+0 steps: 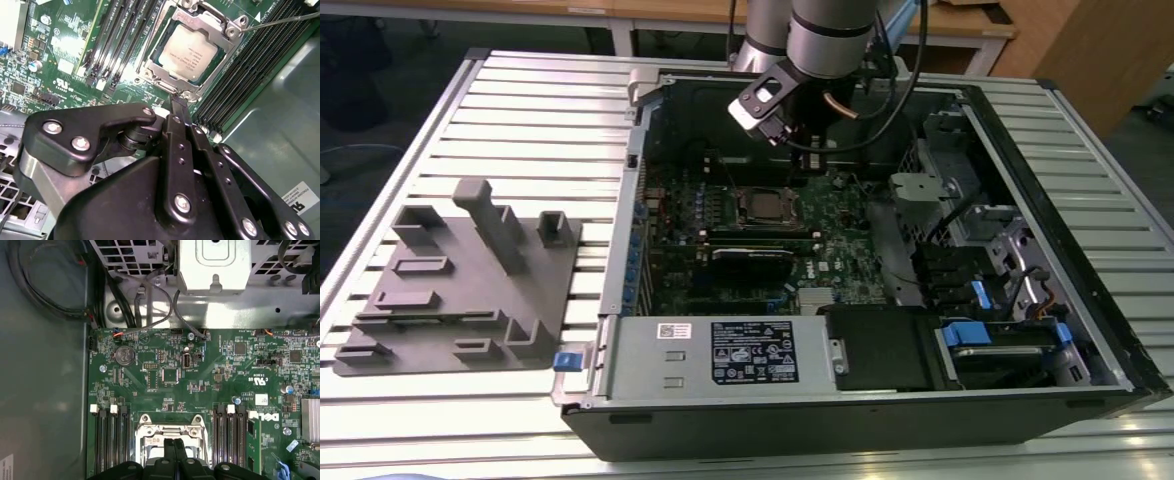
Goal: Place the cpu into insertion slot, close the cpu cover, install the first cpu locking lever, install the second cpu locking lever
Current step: 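Close the cpu cover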
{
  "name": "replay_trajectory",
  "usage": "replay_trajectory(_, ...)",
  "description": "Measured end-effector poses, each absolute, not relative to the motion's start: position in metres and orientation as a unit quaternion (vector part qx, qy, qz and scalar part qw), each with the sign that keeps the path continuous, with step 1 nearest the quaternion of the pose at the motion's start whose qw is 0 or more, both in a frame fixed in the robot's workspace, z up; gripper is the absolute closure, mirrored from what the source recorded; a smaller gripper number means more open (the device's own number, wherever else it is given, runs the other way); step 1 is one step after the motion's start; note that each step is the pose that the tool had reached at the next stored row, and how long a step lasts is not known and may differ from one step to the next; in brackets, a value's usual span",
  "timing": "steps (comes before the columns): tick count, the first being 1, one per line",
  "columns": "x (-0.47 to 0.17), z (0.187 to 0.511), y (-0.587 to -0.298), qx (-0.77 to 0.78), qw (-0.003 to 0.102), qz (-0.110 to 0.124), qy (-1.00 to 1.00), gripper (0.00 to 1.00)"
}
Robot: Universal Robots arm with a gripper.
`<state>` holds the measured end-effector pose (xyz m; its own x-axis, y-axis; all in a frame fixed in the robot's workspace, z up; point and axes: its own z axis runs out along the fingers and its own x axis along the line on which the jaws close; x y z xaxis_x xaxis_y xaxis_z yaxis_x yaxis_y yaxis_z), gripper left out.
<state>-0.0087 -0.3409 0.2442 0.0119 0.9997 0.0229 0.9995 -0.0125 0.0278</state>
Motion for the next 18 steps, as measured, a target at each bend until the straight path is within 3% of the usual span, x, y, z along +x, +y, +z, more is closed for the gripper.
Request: replay_trajectory(18, -0.045, 0.239, -0.341, 0.711, 0.001, 0.018, 0.703, 0.89)
